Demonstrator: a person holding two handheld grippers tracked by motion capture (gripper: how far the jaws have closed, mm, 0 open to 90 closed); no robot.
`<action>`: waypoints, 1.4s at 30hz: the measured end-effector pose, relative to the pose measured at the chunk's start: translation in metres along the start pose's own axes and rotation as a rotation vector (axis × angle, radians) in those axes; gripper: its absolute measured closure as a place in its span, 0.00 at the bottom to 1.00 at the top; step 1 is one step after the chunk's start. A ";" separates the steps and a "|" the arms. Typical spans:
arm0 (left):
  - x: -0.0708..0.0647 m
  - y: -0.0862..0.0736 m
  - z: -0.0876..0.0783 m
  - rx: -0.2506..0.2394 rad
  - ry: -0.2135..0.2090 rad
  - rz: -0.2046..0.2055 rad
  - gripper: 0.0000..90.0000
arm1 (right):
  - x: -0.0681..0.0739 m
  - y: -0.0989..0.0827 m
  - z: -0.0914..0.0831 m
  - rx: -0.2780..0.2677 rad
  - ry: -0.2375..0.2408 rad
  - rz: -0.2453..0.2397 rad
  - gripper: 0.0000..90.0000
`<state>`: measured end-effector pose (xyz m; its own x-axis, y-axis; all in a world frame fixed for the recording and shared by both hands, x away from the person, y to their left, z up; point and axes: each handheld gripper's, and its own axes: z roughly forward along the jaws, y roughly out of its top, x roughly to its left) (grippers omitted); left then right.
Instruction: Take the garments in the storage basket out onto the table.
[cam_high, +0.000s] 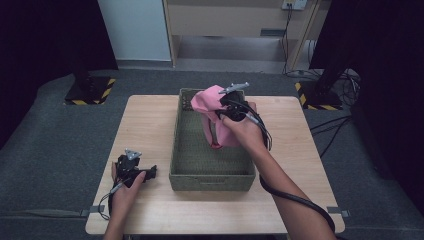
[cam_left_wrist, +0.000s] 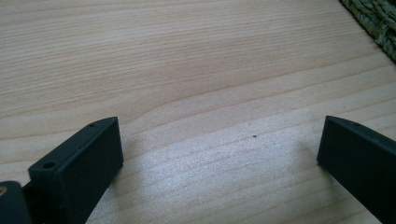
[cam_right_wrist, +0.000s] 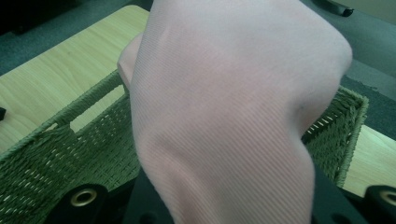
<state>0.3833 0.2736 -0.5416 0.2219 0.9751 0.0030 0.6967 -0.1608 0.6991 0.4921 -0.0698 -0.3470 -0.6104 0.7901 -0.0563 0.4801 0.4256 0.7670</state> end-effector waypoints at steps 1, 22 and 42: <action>0.000 0.000 0.000 0.000 0.000 0.000 0.00 | -0.001 0.000 -0.001 -0.001 -0.001 0.001 0.78; 0.000 0.000 0.000 0.003 0.000 0.003 0.00 | -0.021 -0.011 -0.039 -0.045 -0.007 0.016 0.78; 0.000 0.000 0.000 0.003 0.000 0.003 0.00 | -0.043 -0.032 -0.071 -0.061 -0.032 0.038 0.78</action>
<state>0.3832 0.2738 -0.5415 0.2238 0.9746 0.0050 0.6981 -0.1639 0.6970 0.4584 -0.1481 -0.3236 -0.5712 0.8195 -0.0460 0.4627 0.3678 0.8066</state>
